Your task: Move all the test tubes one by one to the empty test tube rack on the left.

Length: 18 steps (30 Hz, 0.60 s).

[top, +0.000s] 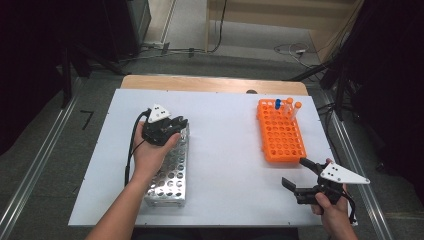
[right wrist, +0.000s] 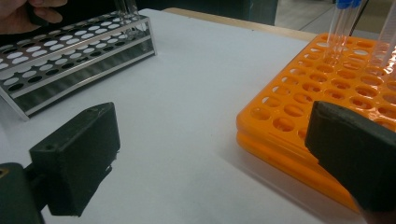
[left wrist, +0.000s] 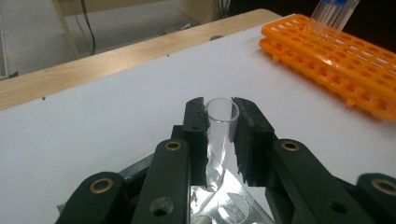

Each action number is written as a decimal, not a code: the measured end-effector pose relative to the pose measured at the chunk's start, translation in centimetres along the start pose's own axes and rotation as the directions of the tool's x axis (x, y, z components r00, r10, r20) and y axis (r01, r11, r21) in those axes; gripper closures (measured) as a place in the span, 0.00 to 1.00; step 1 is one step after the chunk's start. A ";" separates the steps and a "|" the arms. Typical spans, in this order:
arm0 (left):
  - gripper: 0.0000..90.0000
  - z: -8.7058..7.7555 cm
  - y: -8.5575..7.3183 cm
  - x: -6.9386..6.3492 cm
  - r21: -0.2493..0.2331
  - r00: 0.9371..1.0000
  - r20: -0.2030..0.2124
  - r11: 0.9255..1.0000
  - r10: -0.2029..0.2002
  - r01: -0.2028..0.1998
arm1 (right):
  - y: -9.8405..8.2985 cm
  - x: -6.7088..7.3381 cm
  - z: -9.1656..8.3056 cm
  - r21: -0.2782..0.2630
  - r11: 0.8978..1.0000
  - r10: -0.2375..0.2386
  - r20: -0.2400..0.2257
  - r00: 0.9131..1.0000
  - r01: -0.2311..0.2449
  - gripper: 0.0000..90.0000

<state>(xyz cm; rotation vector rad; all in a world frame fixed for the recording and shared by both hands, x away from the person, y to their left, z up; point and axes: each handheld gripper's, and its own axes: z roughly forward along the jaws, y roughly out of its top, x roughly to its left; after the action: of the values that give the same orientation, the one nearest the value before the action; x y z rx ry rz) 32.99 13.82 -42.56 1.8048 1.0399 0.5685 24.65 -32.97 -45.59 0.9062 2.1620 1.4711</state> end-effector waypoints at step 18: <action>0.21 -2.1 -0.1 -0.7 -0.063 0.986 0.151 0.995 -0.068 0.078 | 0.0 -0.2 0.1 0.003 1.000 0.019 0.006 1.000 -0.019 0.02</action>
<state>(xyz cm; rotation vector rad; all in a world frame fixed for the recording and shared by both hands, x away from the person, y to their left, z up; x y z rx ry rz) 31.03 14.30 -41.62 1.7139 0.9690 0.4135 24.88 -33.07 -45.67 0.9340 2.1575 1.4721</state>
